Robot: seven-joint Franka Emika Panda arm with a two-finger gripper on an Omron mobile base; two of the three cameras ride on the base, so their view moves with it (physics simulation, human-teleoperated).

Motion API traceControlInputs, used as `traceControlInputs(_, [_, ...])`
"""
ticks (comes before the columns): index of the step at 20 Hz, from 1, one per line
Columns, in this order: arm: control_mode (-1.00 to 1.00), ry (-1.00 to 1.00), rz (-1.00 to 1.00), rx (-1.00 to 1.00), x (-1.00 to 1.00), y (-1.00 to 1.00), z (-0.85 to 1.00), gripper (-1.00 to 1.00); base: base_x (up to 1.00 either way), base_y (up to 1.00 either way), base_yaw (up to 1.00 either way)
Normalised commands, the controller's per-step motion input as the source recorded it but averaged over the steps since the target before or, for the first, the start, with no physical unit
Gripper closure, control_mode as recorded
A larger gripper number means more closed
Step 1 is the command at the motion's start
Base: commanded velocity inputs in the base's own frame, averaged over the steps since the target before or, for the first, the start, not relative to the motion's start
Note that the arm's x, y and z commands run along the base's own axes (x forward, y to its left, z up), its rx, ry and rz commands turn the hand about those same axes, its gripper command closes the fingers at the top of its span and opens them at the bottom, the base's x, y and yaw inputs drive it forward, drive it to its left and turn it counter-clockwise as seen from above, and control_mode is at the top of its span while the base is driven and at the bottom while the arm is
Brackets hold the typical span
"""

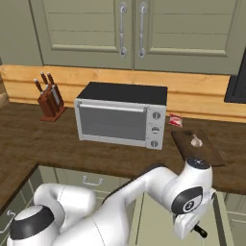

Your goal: Place the appropriate cutting tool for cutting the garlic skin on the cutting board.

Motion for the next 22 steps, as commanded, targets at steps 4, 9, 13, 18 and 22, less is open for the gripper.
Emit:
traceControlInputs(4, [-1.00,-0.09,0.00,-0.01,0.35,-0.38,0.94,1.00,0.00,0.00,0.00])
traceControlInputs(9, [-1.00,-0.11,-0.01,0.00,0.52,-0.33,0.52,1.00,0.00,0.00,0.00])
traceControlInputs(13, [-1.00,-0.11,-0.01,0.00,0.62,-0.26,0.07,1.00,0.00,0.00,0.00])
traceControlInputs(18, [-1.00,-0.08,-0.02,0.00,0.66,-0.21,0.00,1.00,0.00,0.00,0.00])
traceControlInputs(22, [-1.00,-0.06,-0.03,0.00,0.77,-0.12,0.00,1.00,0.00,0.00,0.00])
